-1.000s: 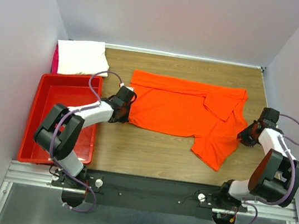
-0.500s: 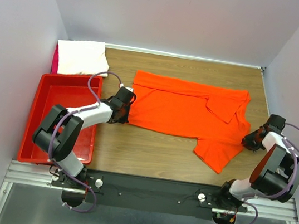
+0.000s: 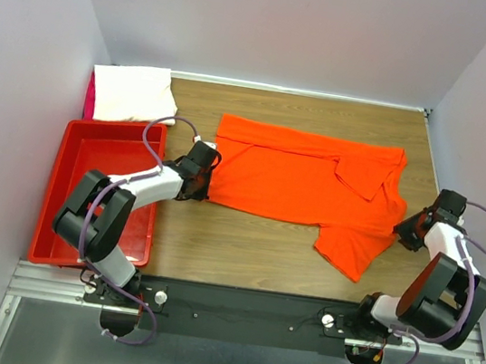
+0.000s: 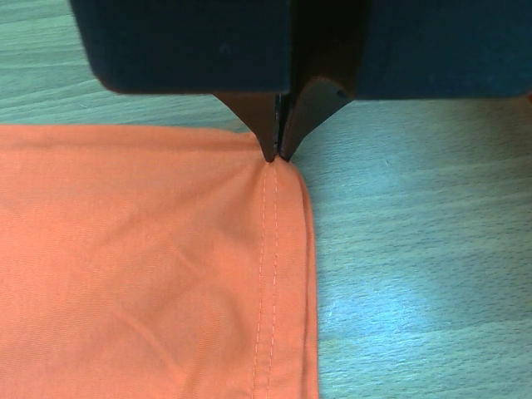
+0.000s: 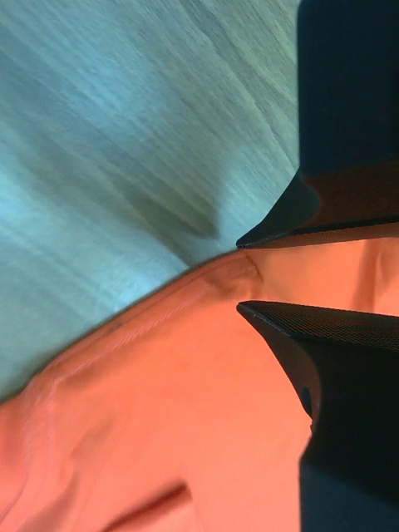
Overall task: Fold and stack the t-shirts
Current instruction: Fold the tshirt
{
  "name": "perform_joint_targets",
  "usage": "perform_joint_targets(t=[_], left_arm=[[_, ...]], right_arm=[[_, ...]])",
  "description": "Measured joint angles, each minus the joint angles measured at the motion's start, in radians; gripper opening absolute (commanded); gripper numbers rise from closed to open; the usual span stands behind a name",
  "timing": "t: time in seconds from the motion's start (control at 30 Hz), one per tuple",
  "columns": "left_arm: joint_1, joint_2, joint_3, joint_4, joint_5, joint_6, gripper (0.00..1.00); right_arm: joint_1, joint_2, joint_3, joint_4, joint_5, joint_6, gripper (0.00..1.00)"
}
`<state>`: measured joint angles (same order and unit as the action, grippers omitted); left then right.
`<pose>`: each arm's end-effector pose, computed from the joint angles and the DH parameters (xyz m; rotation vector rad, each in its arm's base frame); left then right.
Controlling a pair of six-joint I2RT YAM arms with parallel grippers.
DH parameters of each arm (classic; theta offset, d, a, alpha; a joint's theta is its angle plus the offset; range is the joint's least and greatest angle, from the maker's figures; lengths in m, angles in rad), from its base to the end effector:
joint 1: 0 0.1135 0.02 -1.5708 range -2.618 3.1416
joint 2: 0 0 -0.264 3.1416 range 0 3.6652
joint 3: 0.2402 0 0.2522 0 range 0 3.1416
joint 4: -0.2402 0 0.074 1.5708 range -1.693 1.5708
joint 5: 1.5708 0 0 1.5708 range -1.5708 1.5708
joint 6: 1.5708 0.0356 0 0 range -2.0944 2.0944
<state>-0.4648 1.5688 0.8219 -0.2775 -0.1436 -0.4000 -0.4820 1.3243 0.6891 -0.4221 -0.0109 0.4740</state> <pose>0.2675 -0.1285 0.1618 0.0317 2.5843 -0.1347 0.2148 -0.1119 0.1770 1.2056 2.3352 0.0116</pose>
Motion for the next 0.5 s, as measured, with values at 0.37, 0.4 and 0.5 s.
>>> perform_joint_targets(t=[0.37,0.4,0.5], left_arm=[[0.000,0.000,0.000,0.000,0.000,0.000,0.00],[0.000,0.000,0.000,0.000,0.000,0.000,0.00],[0.000,0.000,0.000,0.000,0.000,0.001,0.00]], right_arm=[[-0.003,0.052,-0.022,-0.014,-0.018,-0.004,0.39],[-0.003,0.053,-0.022,-0.013,-0.022,-0.004,0.39],[-0.004,0.054,-0.022,-0.011,-0.030,-0.005,0.39]])
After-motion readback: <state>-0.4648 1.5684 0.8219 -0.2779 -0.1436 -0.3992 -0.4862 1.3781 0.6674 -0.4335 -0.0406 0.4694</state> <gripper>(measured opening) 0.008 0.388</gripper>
